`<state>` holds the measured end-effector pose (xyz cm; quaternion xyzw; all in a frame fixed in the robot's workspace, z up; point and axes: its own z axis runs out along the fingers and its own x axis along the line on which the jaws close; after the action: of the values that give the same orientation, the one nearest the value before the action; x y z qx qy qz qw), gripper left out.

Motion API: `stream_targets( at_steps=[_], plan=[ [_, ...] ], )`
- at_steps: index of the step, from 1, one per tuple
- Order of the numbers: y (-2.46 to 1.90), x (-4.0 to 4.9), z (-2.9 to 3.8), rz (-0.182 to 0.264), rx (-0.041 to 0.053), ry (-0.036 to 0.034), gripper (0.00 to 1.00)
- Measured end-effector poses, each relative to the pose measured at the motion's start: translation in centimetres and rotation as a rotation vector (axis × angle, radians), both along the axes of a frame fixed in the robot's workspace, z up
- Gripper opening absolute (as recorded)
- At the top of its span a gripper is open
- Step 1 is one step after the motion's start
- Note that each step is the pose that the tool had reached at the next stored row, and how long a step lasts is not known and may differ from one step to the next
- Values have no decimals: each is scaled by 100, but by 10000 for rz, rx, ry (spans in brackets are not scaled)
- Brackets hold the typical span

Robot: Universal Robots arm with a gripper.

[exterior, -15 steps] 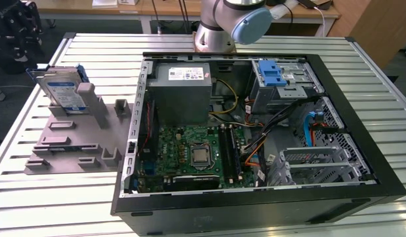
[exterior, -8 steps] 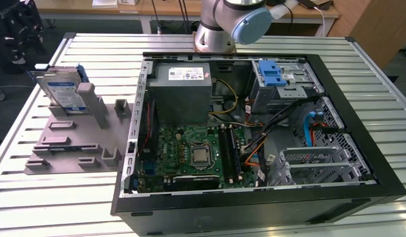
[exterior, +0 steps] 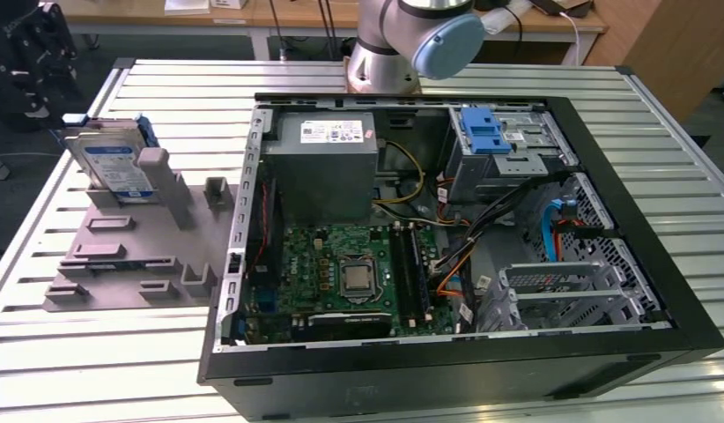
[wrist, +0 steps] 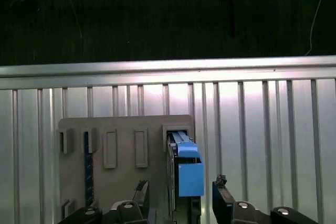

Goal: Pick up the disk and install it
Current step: 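Pick up the disk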

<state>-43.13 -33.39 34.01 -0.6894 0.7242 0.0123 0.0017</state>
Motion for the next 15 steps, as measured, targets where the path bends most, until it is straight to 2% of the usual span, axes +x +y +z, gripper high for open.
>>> stream_targets(
  at_steps=[8, 15],
  plan=[
    [46, -18, -57, 1, -6, 0, 59],
    [48, -43, -139, 1, -6, -1, 59]
  ],
)
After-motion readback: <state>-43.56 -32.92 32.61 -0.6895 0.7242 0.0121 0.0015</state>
